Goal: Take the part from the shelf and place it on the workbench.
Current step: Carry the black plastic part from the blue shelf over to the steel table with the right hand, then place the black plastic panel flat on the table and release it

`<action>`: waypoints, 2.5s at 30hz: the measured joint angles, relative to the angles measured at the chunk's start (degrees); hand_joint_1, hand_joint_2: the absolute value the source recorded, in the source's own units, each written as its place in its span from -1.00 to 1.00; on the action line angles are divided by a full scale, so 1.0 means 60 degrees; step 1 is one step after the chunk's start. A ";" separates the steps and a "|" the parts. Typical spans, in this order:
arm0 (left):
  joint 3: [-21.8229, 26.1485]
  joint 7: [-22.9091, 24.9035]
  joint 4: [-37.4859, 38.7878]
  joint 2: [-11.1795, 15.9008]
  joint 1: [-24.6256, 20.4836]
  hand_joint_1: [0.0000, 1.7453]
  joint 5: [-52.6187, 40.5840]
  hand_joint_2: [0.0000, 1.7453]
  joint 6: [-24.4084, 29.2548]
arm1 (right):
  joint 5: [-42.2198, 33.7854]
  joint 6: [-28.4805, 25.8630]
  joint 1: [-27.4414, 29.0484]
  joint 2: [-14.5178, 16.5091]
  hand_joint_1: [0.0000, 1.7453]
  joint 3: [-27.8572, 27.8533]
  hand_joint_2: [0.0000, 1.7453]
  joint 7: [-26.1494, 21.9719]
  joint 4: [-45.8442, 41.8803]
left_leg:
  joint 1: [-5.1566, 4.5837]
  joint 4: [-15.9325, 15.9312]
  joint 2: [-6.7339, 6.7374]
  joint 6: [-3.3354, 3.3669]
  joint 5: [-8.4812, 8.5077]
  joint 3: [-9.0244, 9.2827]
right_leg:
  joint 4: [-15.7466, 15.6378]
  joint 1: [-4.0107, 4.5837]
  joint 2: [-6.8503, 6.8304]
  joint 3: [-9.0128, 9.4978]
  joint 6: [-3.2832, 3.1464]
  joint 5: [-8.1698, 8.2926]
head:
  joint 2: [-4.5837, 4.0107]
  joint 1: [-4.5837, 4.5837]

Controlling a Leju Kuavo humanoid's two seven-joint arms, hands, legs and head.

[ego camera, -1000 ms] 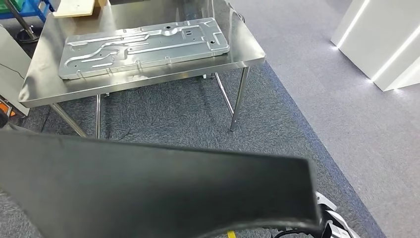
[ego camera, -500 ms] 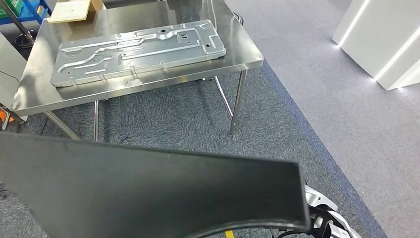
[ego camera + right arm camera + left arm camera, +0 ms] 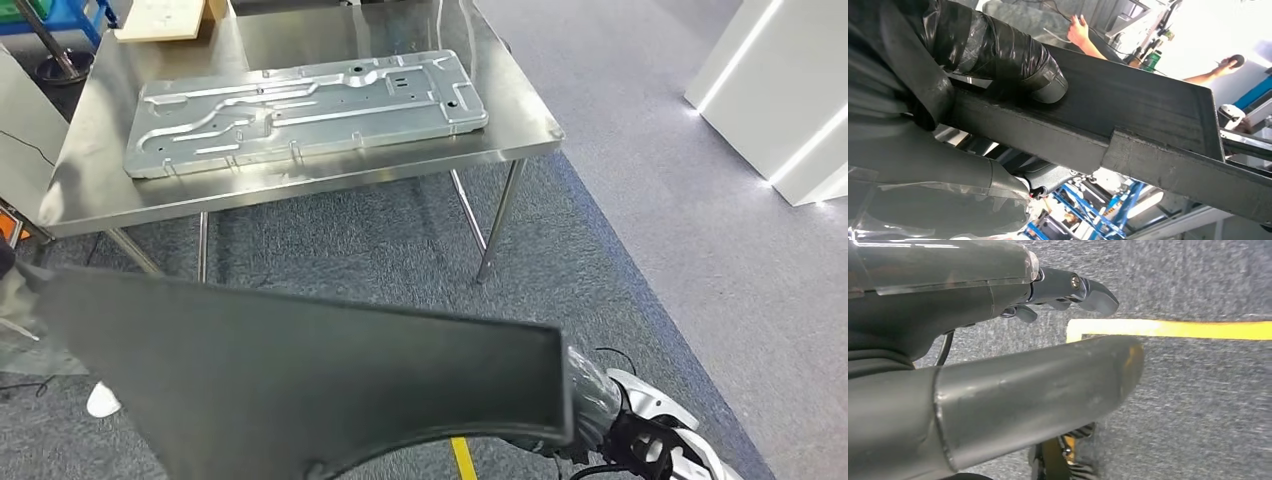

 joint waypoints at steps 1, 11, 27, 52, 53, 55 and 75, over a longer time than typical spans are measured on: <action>0.0007 -0.0007 0.0002 -0.0015 -0.0004 -1.00 0.0000 -1.00 0.0000 | -0.0019 0.0022 0.0001 -0.0030 1.00 -0.0022 1.00 0.0001 -0.0028 | -0.0019 -0.0005 -0.0012 -0.0023 -0.0097 0.0095 | -0.0547 0.0058 0.0010 0.0163 -0.0101 0.0314 | 0.0000 0.0002; 0.0029 -0.0045 0.0002 -0.0048 -0.0069 -1.00 -0.0011 -1.00 -0.0005 | -0.0030 0.0034 -0.0070 -0.0050 1.00 -0.0020 1.00 0.0089 -0.0157 | 0.0149 0.2601 0.0168 -0.0554 -0.0872 -0.1396 | -0.1543 -0.0097 -0.0040 0.1315 -0.0300 0.0002 | 0.0000 0.0003; 0.0064 -0.0051 0.0004 -0.0042 -0.0028 -1.00 -0.0005 -1.00 0.0036 | 0.0064 -0.0218 0.0094 -0.0009 1.00 0.0010 1.00 0.0039 -0.0179 | 0.0253 0.0231 0.0209 -0.0248 0.0461 -0.0686 | 0.1289 -0.0280 -0.0028 0.0352 0.0403 -0.1730 | 0.0000 0.0008; 0.0142 -0.0080 0.0005 0.0003 -0.0031 -1.00 -0.0102 -1.00 -0.0017 | 0.0196 -0.0290 0.0063 0.0266 1.00 0.0045 1.00 -0.0002 -0.0061 | 0.0090 -0.0099 0.0199 -0.0241 0.0912 -0.1025 | -0.1364 0.0053 0.0145 0.2314 -0.0064 -0.0610 | 0.0000 0.0019; 0.0142 -0.0080 0.0005 0.0002 -0.0044 -1.00 -0.0102 -1.00 -0.0017 | 0.0196 -0.0290 0.0042 0.0269 1.00 0.0045 1.00 -0.0003 -0.0059 | 0.0112 -0.0126 0.0212 -0.0180 0.0964 -0.0903 | -0.1119 0.0047 0.0124 0.2232 -0.0017 -0.0738 | 0.0000 0.0021; 0.0144 -0.0080 0.0005 0.0002 -0.0066 -1.00 -0.0102 -1.00 -0.0018 | 0.0197 -0.0290 0.0017 0.0270 1.00 0.0043 1.00 -0.0006 -0.0051 | 0.0129 -0.0139 0.0224 -0.0132 0.0930 -0.0755 | -0.0182 -0.0005 0.0089 0.1697 0.0089 -0.1193 | 0.0000 0.0023; 0.0211 -0.0328 0.0005 0.0032 -0.0114 -1.00 -0.0245 -1.00 -0.0270 | -0.0943 -0.0787 -0.1367 0.0040 1.00 -0.1707 1.00 0.1187 0.0427 | 0.0198 0.2259 0.0217 -0.0698 -0.0269 -0.1725 | -0.1419 -0.0063 0.0108 0.1347 -0.0376 -0.0006 | 0.0000 0.0015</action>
